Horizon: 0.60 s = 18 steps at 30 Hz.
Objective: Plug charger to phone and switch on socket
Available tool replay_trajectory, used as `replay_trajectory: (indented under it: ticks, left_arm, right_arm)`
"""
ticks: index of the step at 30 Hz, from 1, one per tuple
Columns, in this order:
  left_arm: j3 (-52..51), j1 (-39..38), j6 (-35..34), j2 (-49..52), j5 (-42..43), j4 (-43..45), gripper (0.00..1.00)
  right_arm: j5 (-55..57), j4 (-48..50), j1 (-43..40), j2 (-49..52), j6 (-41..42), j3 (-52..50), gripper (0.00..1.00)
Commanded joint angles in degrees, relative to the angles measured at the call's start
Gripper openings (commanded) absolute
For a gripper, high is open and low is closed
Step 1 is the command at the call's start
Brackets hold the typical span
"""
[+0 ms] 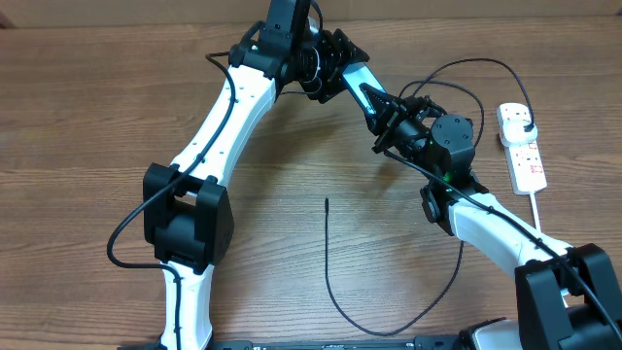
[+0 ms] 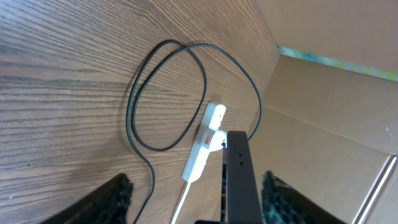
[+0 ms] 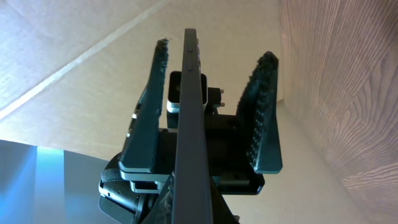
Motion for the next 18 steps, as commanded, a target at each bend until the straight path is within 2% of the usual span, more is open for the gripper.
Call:
replay_trajectory:
  ticks: [1, 3, 10, 13, 18]
  left_arm:
    - [-0.26, -0.37, -0.24, 0.9, -0.13, 0.44, 0.55]
    - [-0.26, -0.37, -0.26, 0.9, -0.13, 0.63, 0.5]
    - [-0.26, -0.37, -0.26, 0.9, -0.13, 0.81, 0.48]
    - [-0.26, -0.37, -0.28, 0.9, 0.02, 0.94, 0.39]
    - [-0.26, -0.37, -1.42, 0.9, 0.96, 1.44, 0.32]
  right_arm:
    - [0.52, 1.03, 0.26, -0.59, 7.91, 1.07, 0.04]
    - [0.52, 1.03, 0.26, -0.59, 7.91, 1.07, 0.04]
    - [0.37, 1.03, 0.26, -0.59, 7.91, 1.07, 0.04]
    - [0.33, 1.03, 0.26, -0.59, 7.91, 1.07, 0.04]
    - [-0.11, 1.03, 0.26, -0.59, 7.91, 1.07, 0.04]
